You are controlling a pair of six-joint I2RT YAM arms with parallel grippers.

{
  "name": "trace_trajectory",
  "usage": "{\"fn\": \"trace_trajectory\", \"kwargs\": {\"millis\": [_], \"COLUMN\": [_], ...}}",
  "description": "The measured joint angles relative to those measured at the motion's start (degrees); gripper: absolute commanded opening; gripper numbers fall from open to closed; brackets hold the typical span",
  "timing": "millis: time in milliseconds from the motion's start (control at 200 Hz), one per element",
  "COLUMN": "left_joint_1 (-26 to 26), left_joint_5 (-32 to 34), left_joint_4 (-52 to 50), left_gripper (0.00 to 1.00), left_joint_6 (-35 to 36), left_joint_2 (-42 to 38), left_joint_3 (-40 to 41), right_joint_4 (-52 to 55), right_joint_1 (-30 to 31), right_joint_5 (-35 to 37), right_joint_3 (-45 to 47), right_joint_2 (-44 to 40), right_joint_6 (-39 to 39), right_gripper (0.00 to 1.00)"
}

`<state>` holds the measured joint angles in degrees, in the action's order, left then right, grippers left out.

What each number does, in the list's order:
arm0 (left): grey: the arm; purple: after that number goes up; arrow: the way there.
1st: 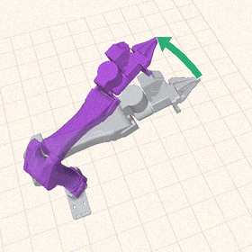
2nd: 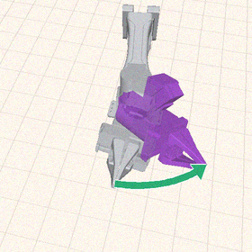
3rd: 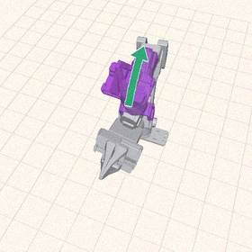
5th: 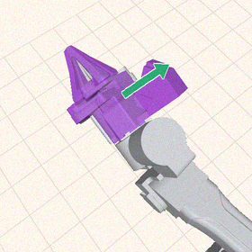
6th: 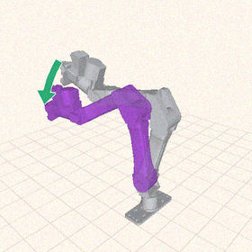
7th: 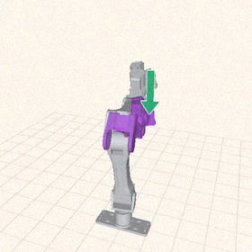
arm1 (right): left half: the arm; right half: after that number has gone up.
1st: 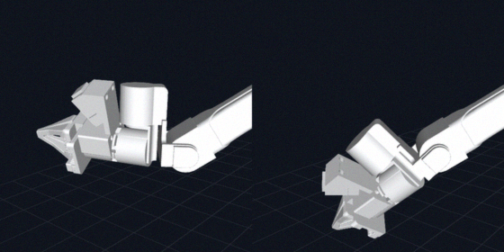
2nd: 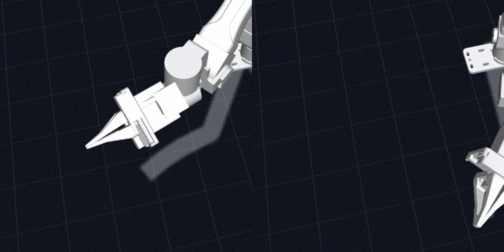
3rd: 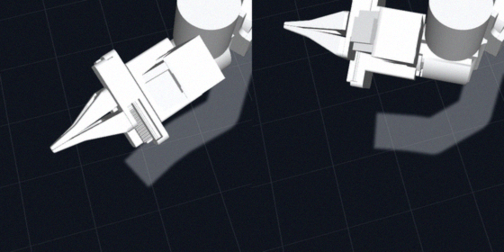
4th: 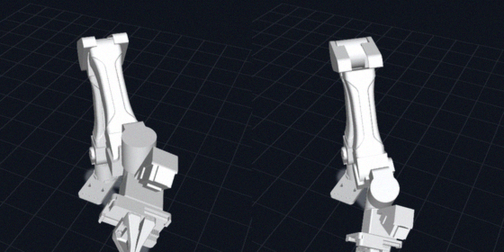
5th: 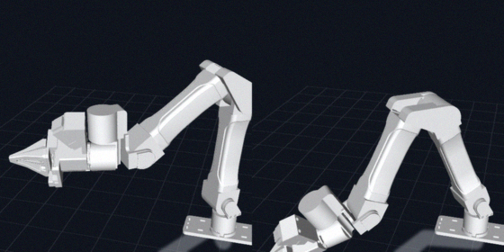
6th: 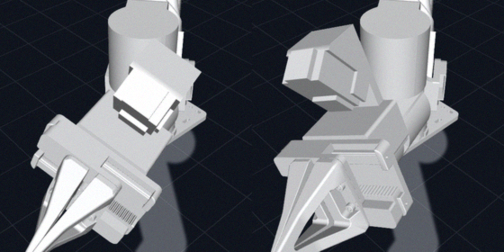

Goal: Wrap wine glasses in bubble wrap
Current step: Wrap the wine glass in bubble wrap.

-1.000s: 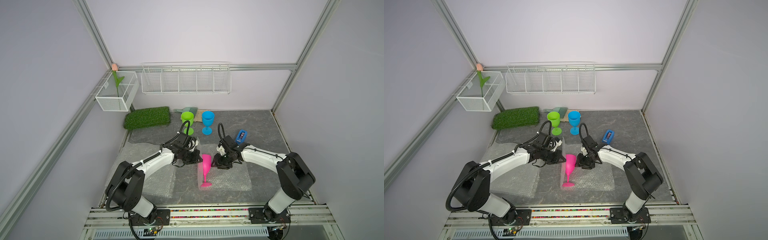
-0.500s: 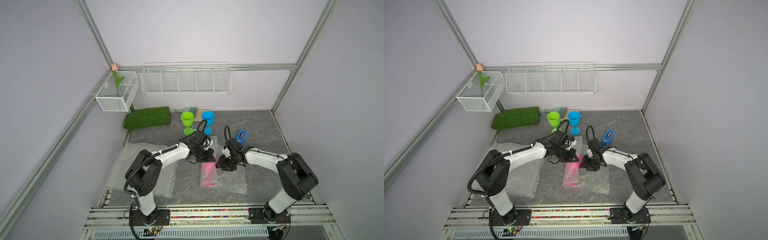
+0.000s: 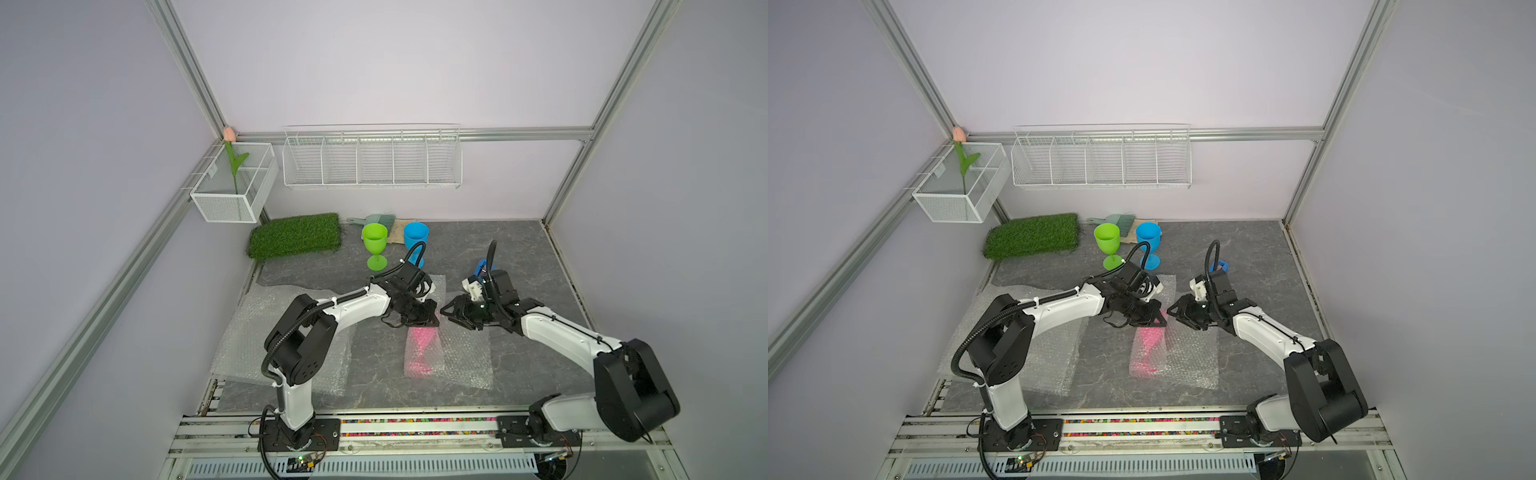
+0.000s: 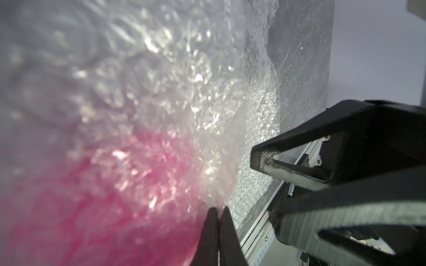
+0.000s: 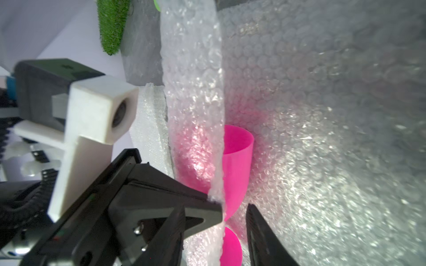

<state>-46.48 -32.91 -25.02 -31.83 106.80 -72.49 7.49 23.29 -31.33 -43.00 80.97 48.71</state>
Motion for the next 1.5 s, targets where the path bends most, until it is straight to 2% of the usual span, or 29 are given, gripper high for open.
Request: {"fn": "trace_trajectory", "kwargs": {"millis": [155,210,390,515,575,740,995,1080,1245,1384,1499], "left_joint_1": [-0.09,-0.11,-0.15,-0.20,-0.20,-0.70,-0.79,-0.72,-0.68,-0.85,-1.38], "left_joint_5": [0.00,0.00,0.02,0.07,0.11,1.29,9.70,12.24,14.73,15.37,15.87], "left_joint_4": [0.00,0.00,0.00,-0.24,-0.48,-1.57,-12.00,-15.91,-22.93,-27.34,-30.47], "left_gripper": [0.00,0.00,0.00,0.04,0.13,0.45,0.71,0.84,0.91,0.98,1.00], "left_joint_6": [0.00,0.00,0.00,0.00,0.02,-0.04,3.50,5.62,12.28,17.05,20.13], "left_joint_2": [0.00,0.00,0.00,0.00,0.00,-1.31,-4.26,-4.24,-1.55,4.17,9.16], "left_joint_3": [0.00,0.00,0.02,0.00,0.00,-0.39,-7.74,-10.73,-16.31,-20.37,-23.08], "right_joint_4": [-3.48,-4.35,-7.45,-8.61,-8.87,-8.90,-8.70,-8.61,-8.44,-8.41,-8.41], "right_joint_1": [-0.07,-0.11,-0.39,-0.46,-0.46,-0.59,-1.09,-1.20,-1.20,-1.40,-1.46], "right_joint_5": [-2.40,-2.95,-3.91,-4.11,-4.28,-4.37,-3.80,-3.41,-2.99,-2.97,-2.95], "right_joint_3": [0.00,0.02,1.16,2.05,2.21,2.45,3.80,4.39,5.16,5.33,5.46], "right_joint_2": [4.07,5.27,6.82,6.91,7.02,7.13,7.52,7.85,7.89,7.91,8.02], "right_joint_6": [1.64,2.23,3.10,3.15,3.17,2.23,0.96,0.66,0.35,0.28,0.13], "right_gripper": [0.39,0.31,0.21,0.10,0.07,0.07,0.07,0.07,0.07,0.07,0.07]}}
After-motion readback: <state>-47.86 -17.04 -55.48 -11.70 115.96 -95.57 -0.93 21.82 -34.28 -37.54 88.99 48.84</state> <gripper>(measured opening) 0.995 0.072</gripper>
